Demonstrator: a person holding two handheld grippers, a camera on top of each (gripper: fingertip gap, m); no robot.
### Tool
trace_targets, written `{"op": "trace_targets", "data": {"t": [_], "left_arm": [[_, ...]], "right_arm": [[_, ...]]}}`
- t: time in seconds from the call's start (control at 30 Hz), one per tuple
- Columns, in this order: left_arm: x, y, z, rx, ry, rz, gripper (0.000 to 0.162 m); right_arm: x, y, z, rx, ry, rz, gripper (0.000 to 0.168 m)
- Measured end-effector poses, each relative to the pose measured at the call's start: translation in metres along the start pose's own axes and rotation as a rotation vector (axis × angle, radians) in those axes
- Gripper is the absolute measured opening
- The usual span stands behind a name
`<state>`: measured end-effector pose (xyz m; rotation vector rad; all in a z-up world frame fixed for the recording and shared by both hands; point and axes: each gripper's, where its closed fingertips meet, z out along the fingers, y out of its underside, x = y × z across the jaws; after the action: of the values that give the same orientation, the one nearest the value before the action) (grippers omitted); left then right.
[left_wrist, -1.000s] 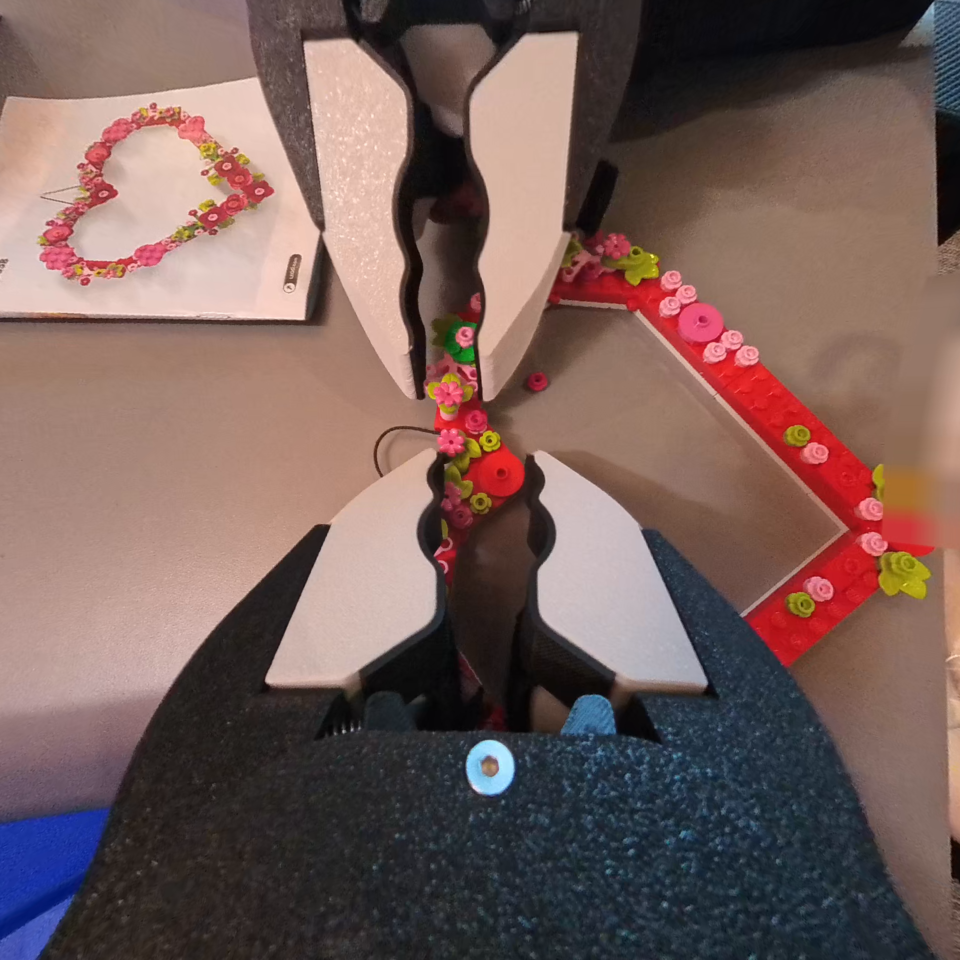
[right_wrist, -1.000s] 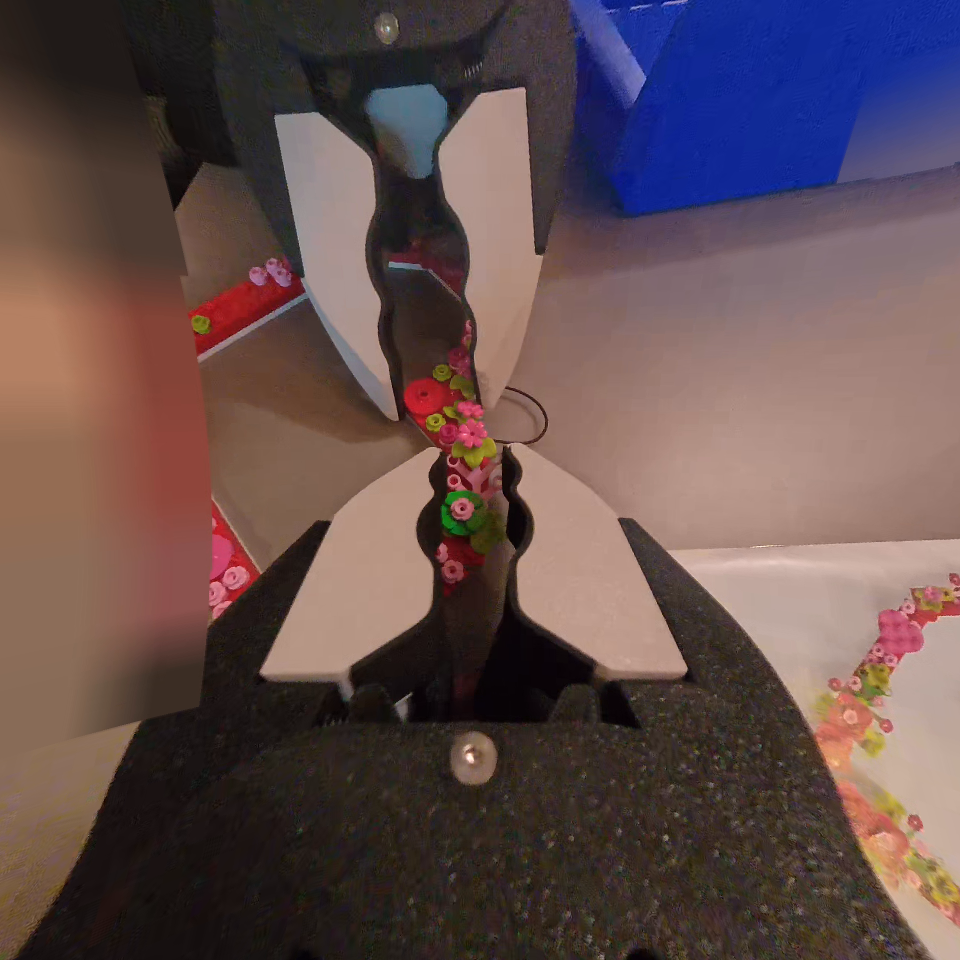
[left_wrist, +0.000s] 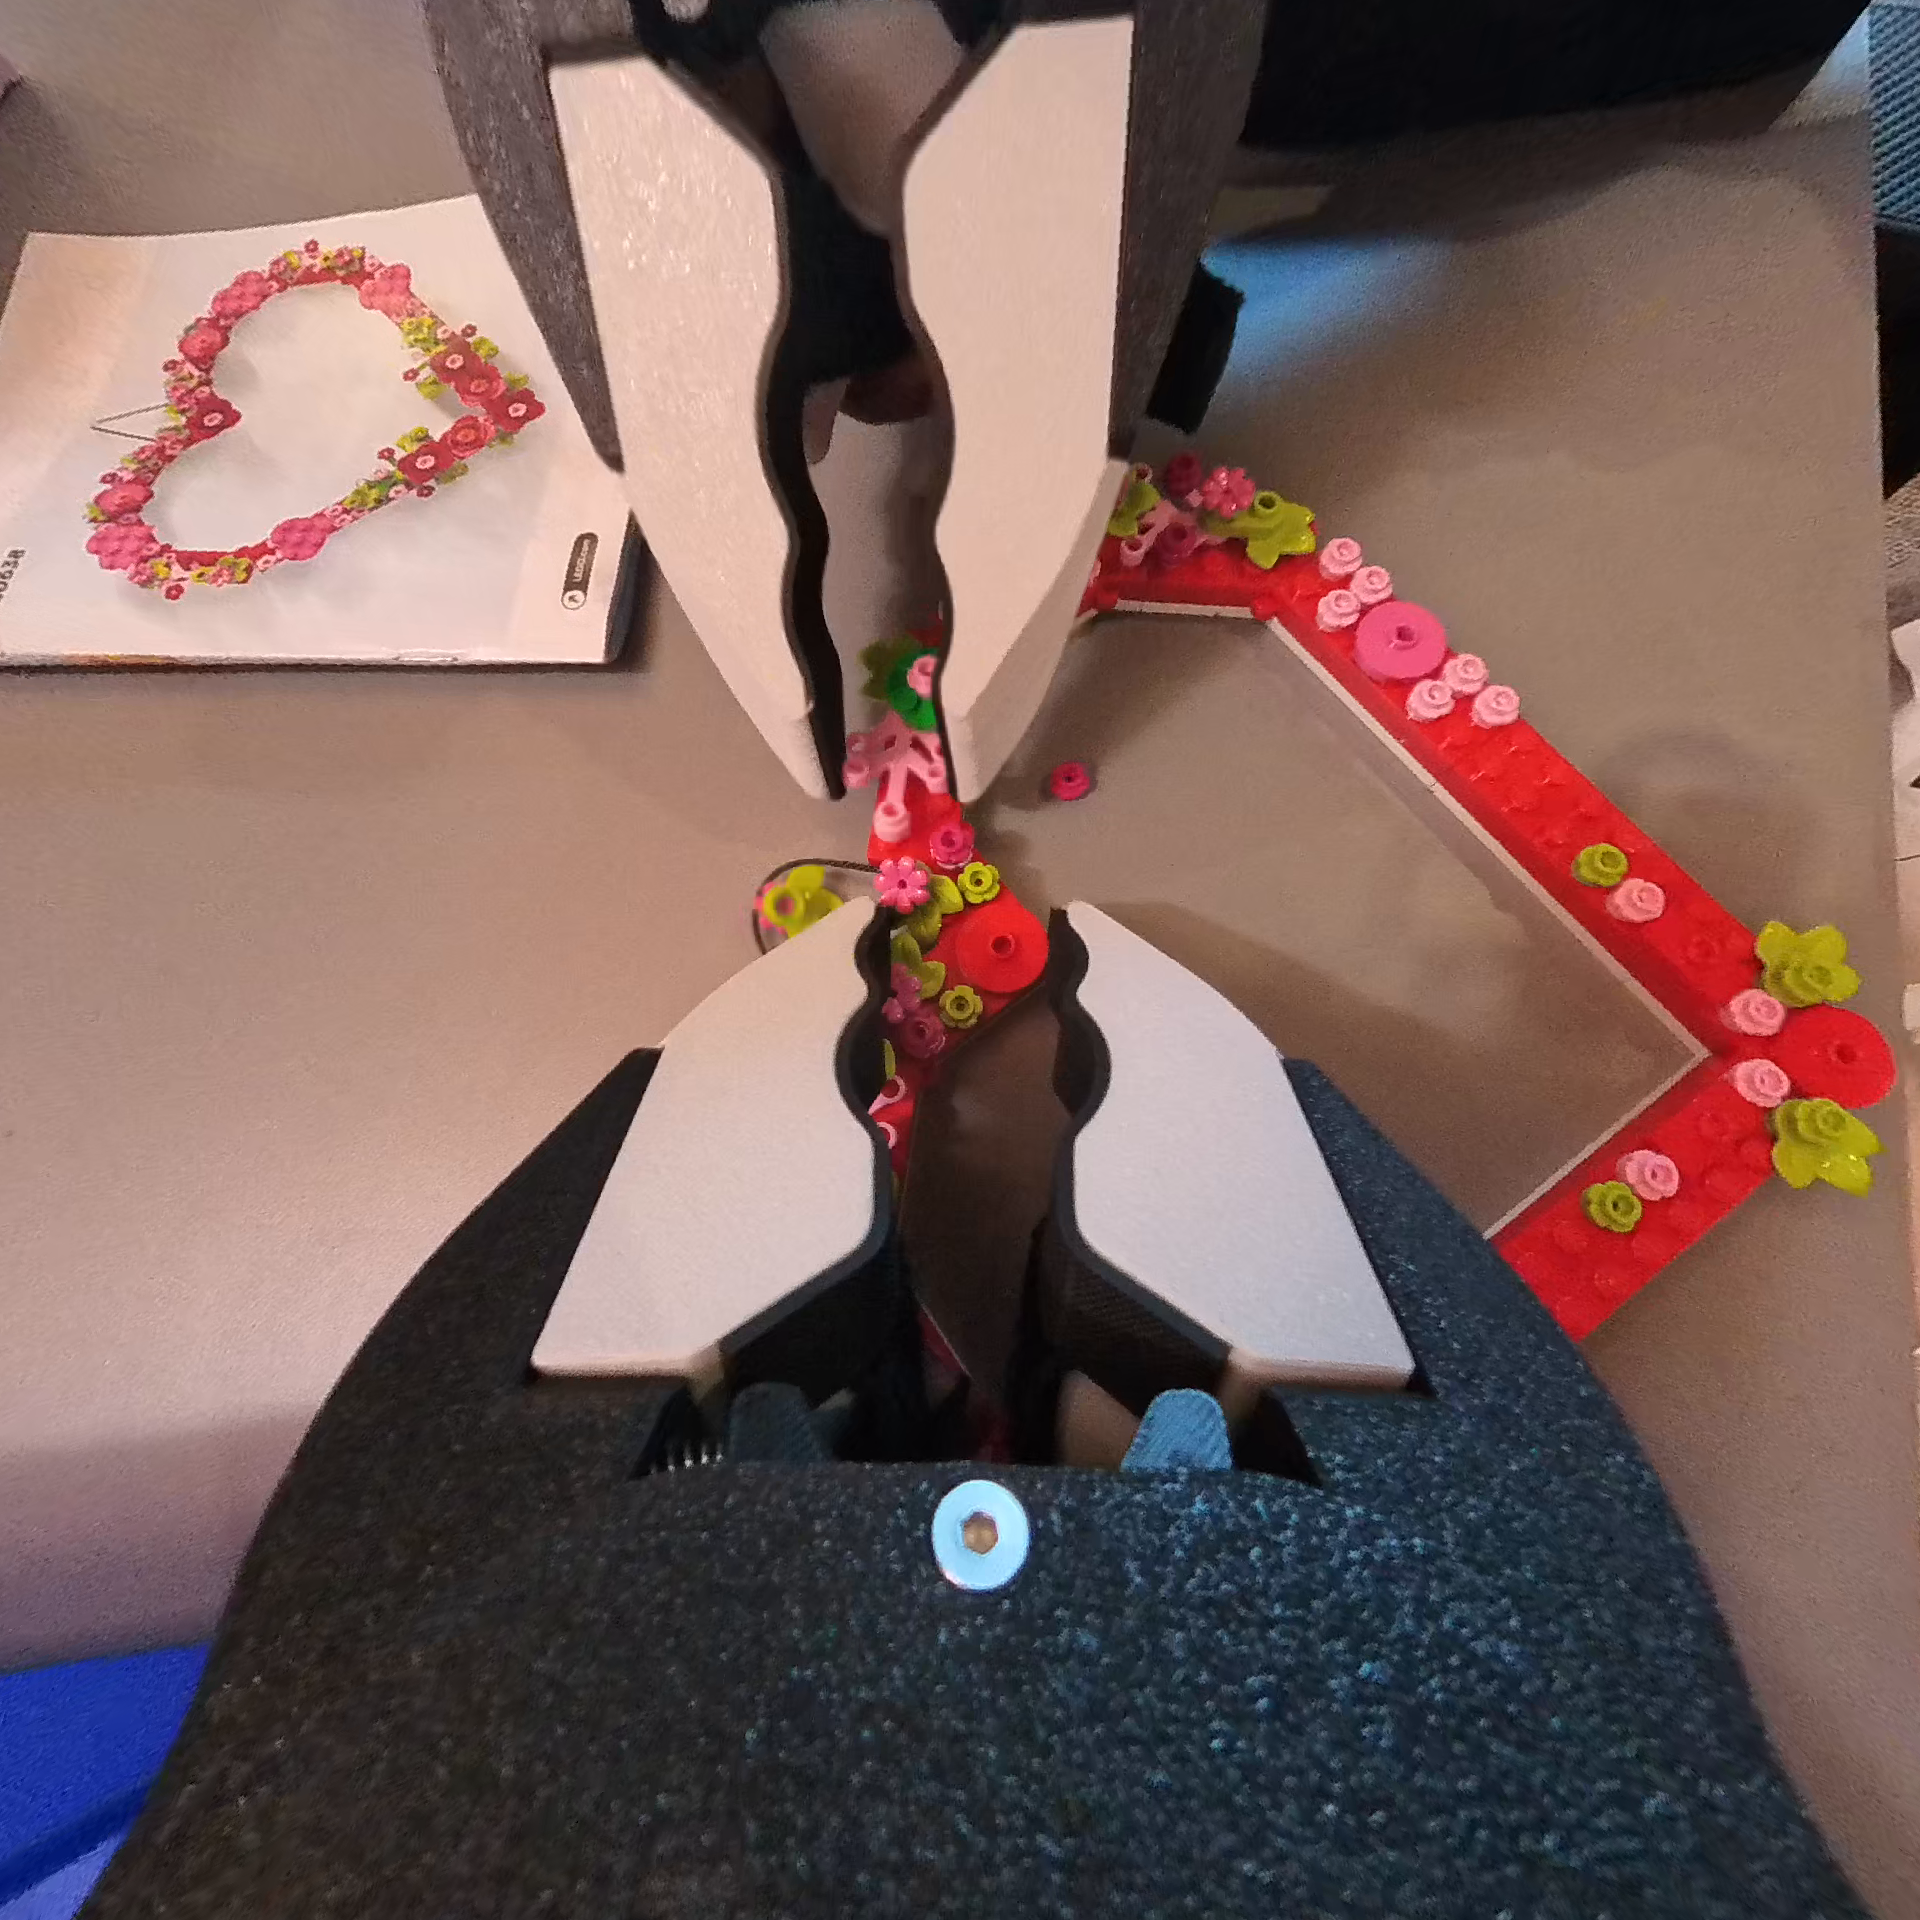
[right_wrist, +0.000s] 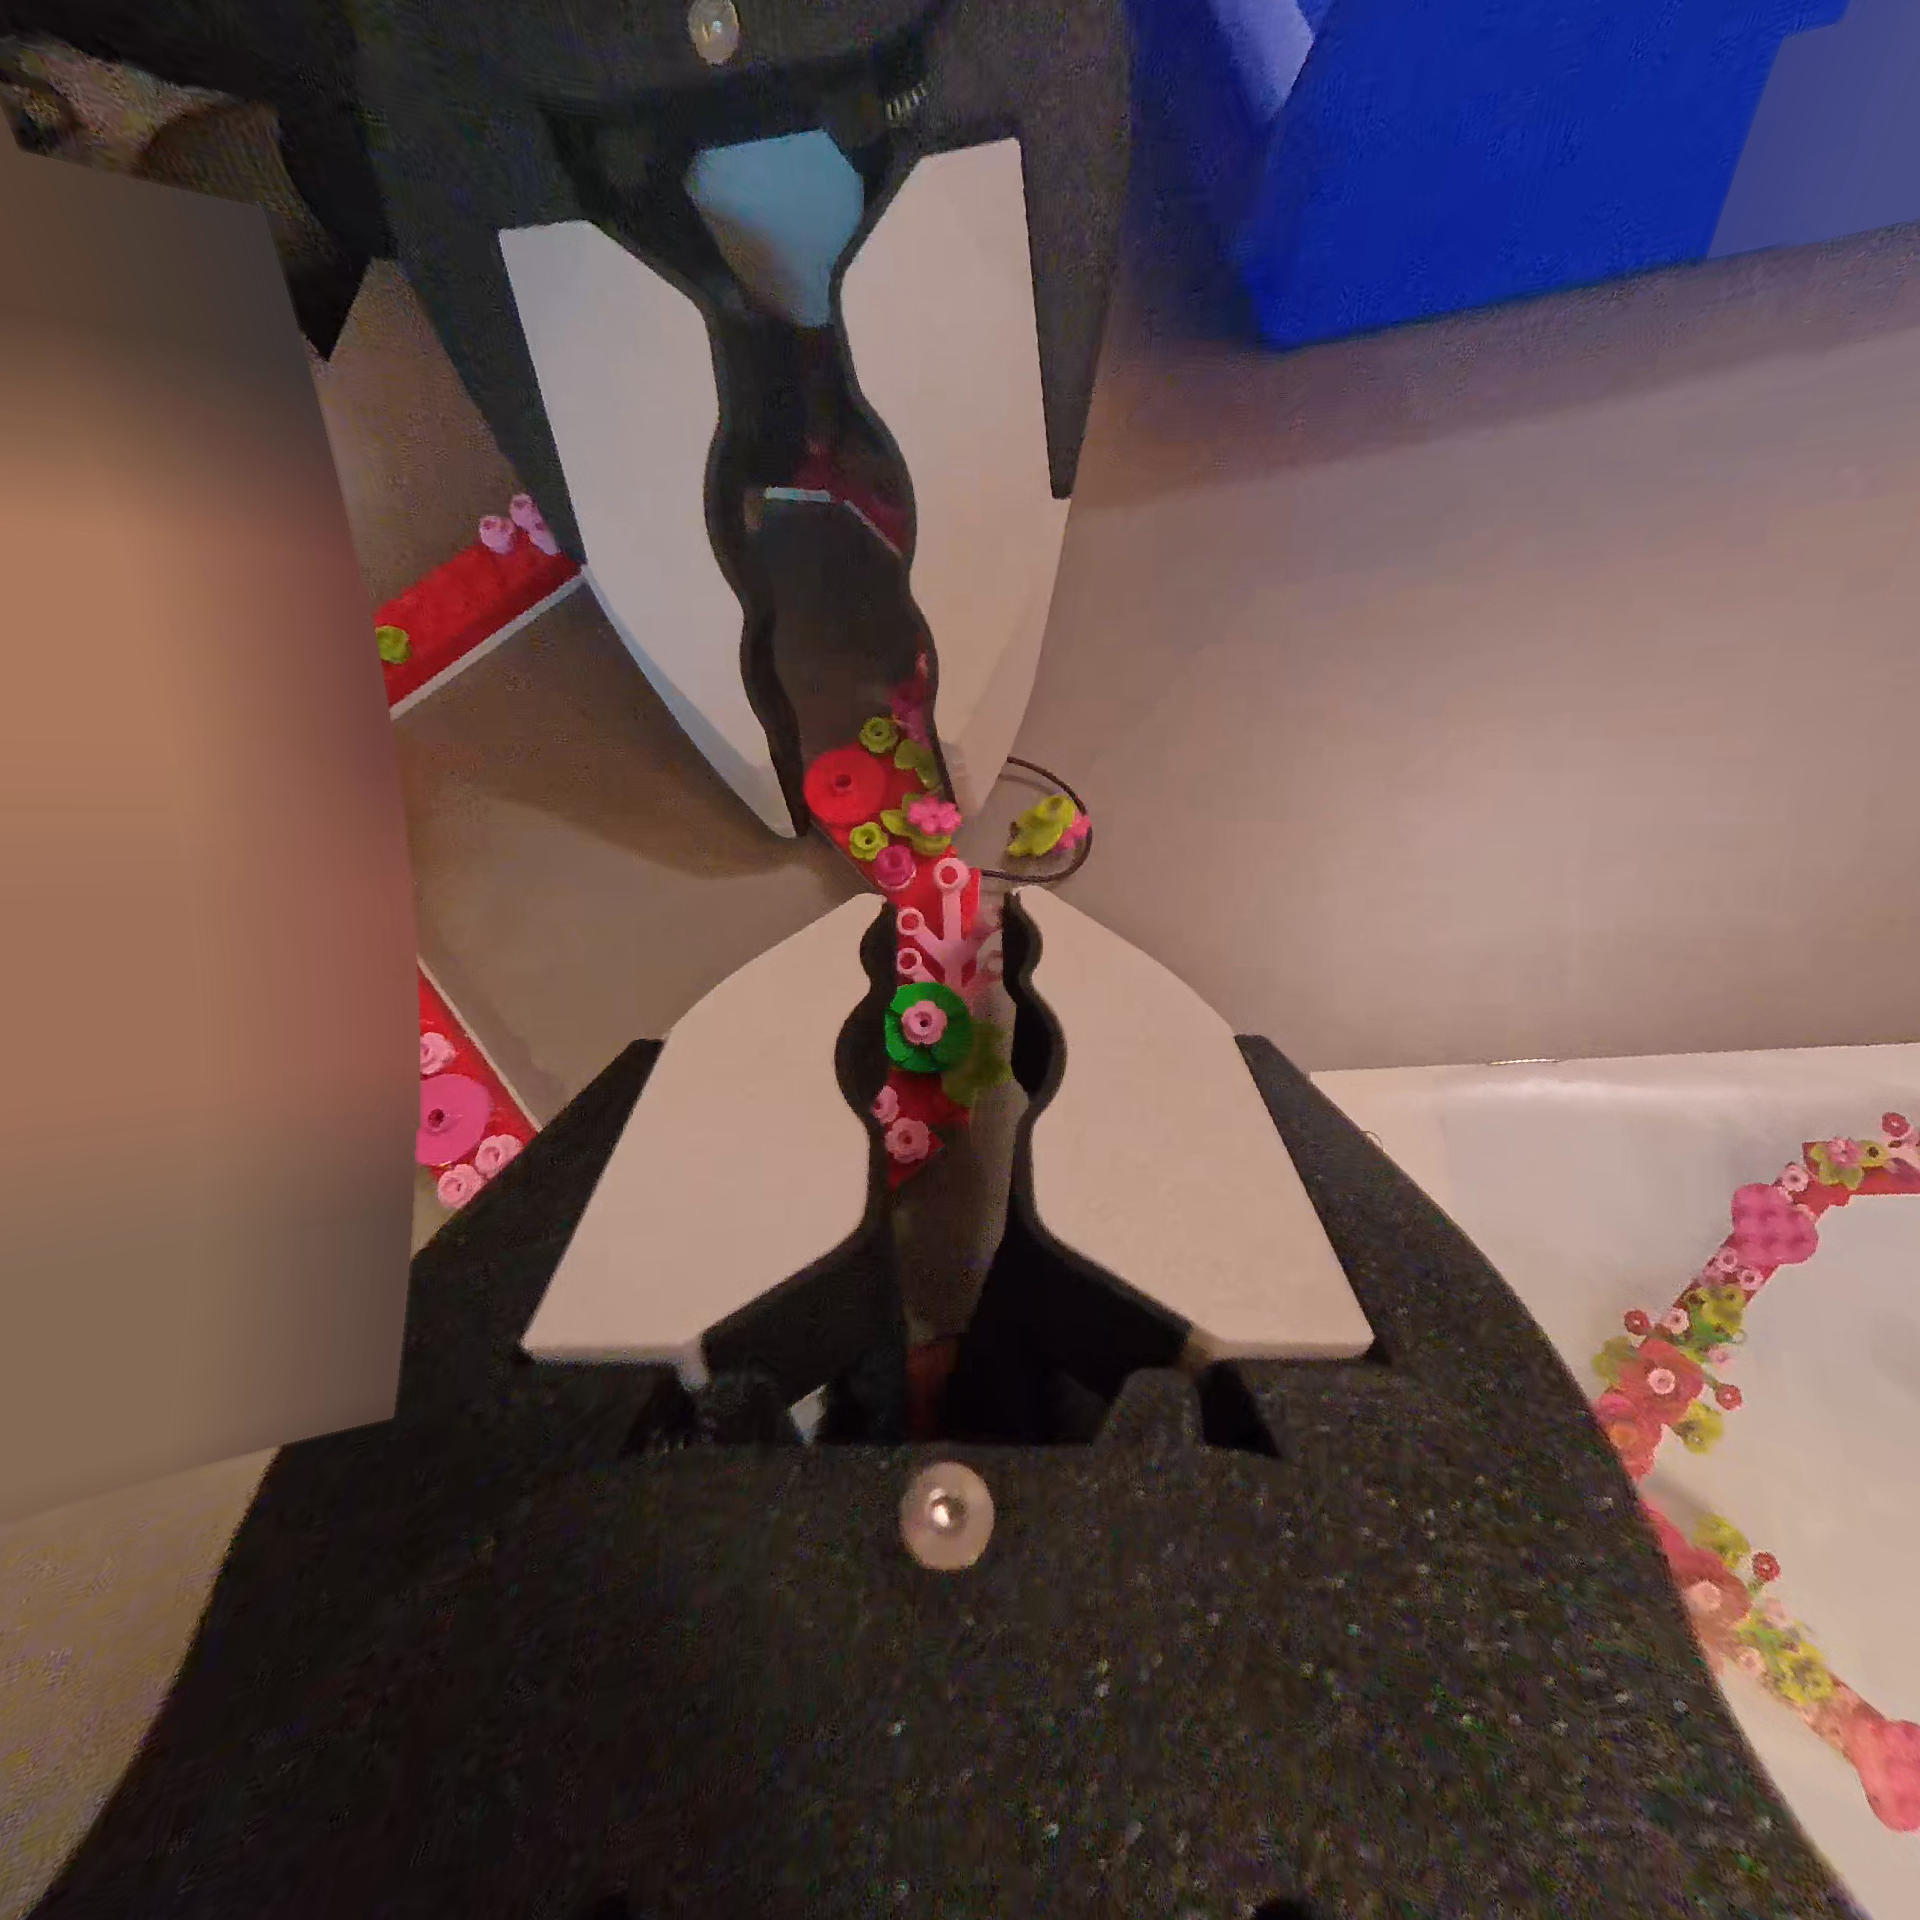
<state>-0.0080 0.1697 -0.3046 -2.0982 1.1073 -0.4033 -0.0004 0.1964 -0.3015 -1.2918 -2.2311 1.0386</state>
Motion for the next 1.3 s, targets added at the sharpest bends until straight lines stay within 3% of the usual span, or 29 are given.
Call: {"op": "trace_targets", "data": {"t": [0.07,0.13,0.3,0.57,0.67,0.9,0.93,1.0,1.07,1.3], "left_arm": [[0.001,0.0,0.0,0.001,0.001,0.003,0.029],[0.001,0.0,0.0,0.001,0.001,0.003,0.029],[0.002,0.0,0.0,0.001,0.004,0.005,0.029],[0.003,0.0,0.0,0.0,0.015,0.007,0.029],[0.003,0.0,0.0,-0.001,0.013,0.006,0.029],[0.003,0.0,0.001,-0.003,0.015,0.01,0.029],[0.003,-0.001,0.001,-0.005,0.015,0.007,0.028],[0.004,-0.002,0.002,-0.002,0.021,0.008,0.028],[0.003,-0.002,0.002,-0.001,0.024,0.002,0.028],[0.003,-0.002,0.002,-0.003,0.03,-0.014,0.029]], "right_arm": [[-0.002,0.002,0.001,-0.053,0.006,-0.003,0.021],[-0.002,0.007,-0.004,-0.134,0.033,-0.01,0.041],[-0.005,0.016,-0.012,-0.214,0.021,0.032,0.022],[-0.005,0.023,-0.008,-0.27,0.055,0.049,0.024],[-0.004,0.02,-0.009,-0.238,0.091,-0.012,0.024],[-0.005,0.013,-0.012,-0.294,0.297,-0.394,0.023],[-0.008,0.003,-0.011,-0.242,0.298,-0.424,0.023],[-0.017,-0.022,-0.014,-0.086,0.199,-0.288,0.022],[-0.009,-0.024,-0.021,-0.059,0.137,-0.146,0.022],[-0.017,-0.014,-0.024,-0.026,0.098,-0.082,0.023]]}}
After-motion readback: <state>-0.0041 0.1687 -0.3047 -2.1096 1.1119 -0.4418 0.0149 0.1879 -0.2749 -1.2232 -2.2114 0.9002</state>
